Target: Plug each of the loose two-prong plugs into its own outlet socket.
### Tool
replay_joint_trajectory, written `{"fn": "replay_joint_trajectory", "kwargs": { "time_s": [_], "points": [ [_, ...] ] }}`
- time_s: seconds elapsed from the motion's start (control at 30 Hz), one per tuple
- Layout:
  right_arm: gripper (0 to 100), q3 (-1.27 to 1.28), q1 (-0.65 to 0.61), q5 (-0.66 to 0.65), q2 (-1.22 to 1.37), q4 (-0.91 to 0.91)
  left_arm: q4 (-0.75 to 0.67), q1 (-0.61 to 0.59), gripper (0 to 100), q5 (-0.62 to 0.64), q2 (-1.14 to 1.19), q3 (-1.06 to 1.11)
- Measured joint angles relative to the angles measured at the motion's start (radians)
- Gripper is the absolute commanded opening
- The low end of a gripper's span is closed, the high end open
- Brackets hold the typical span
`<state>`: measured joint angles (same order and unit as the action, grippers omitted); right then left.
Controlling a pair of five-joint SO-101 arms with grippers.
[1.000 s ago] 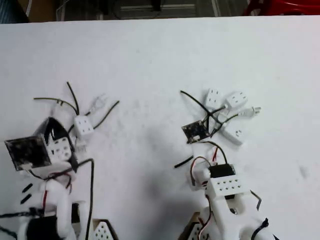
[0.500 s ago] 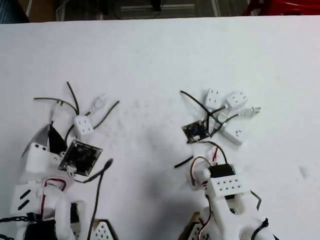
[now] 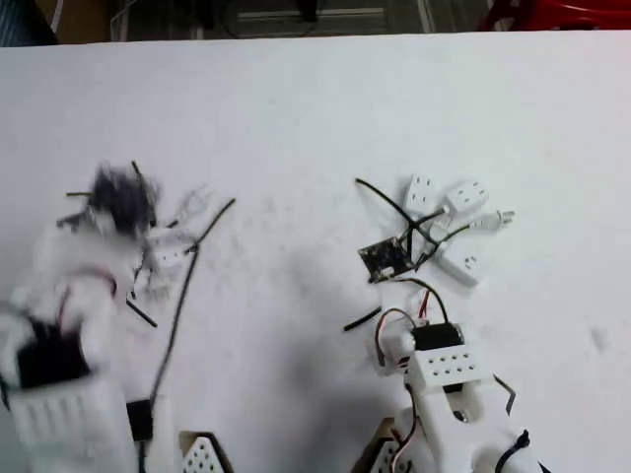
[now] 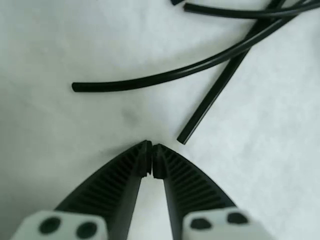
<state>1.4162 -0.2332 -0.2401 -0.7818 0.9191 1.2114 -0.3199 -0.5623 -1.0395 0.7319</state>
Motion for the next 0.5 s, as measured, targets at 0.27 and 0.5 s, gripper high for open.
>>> {"fn": "replay_joint_trajectory", "kwargs": {
  "time_s": [0.27,0.5],
  "points": [
    [2.1,0.000,0.000,0.000,0.000,0.000,0.382,0.077,16,0.442,0.583,-0.563],
    [2.1,0.000,0.000,0.000,0.000,0.000,0.465,0.203,16,0.727,0.829,-0.611]
  ]
}}
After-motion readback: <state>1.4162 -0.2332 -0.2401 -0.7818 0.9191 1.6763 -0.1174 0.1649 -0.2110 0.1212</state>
